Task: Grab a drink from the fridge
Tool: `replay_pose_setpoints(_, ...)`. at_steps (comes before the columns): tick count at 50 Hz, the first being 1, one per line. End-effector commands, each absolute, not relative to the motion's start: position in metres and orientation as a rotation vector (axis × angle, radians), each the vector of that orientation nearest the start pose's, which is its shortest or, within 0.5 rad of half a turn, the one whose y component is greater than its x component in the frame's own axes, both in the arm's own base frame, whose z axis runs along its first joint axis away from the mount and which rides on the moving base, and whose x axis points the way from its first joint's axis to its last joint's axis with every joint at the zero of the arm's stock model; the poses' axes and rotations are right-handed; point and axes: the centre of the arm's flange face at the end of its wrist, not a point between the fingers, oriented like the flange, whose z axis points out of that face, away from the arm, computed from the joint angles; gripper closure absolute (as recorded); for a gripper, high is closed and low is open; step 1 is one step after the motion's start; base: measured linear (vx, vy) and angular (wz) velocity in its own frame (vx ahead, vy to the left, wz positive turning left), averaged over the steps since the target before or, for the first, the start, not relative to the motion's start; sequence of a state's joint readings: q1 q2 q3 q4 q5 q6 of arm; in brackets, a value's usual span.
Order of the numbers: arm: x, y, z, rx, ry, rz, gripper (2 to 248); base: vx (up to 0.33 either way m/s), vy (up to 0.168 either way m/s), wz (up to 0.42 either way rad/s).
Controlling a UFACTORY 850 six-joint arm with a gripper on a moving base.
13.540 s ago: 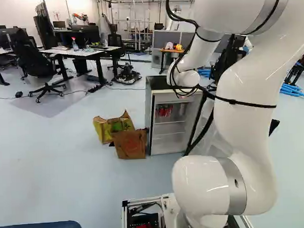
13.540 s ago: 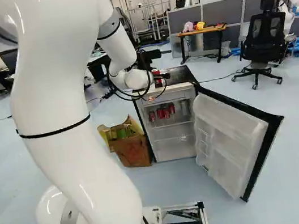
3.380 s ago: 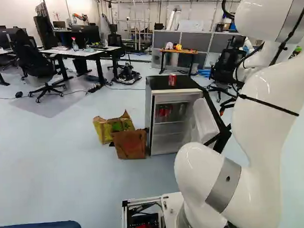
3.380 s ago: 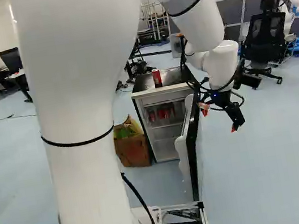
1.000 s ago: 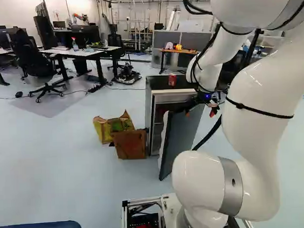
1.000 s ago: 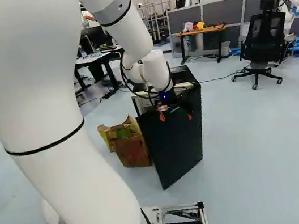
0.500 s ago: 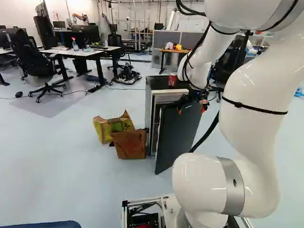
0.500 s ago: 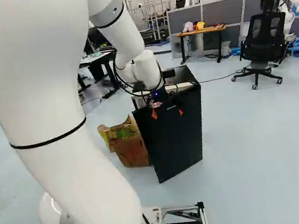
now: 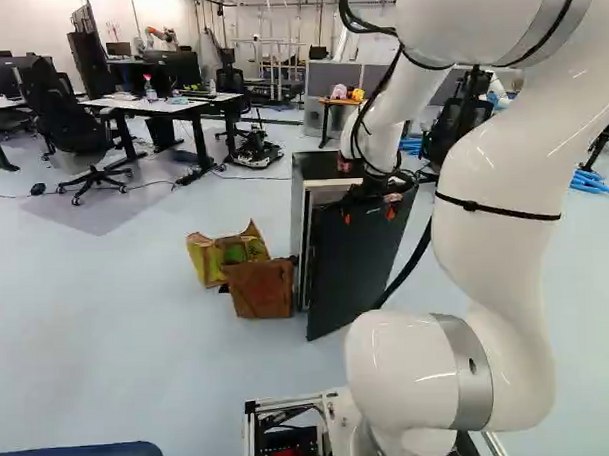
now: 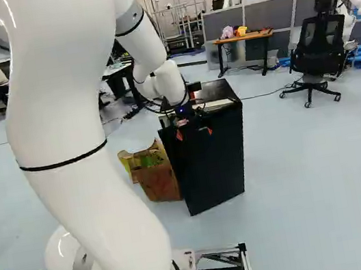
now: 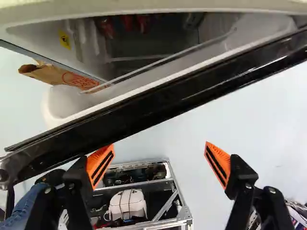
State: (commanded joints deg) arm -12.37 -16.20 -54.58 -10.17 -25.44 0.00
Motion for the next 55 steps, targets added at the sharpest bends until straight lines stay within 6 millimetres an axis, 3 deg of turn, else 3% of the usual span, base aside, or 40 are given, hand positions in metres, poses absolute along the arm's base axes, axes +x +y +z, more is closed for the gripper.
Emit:
replay_pose_setpoints(31, 0.543, -0.083, 0.41, -3.217, 0.017, -0.393, 3, 0.0, 0.0, 0.0)
replay_pose_setpoints(55, 0.564, -0.076, 0.41, -3.176, 0.09, -0.417, 3, 0.0, 0.0, 0.0)
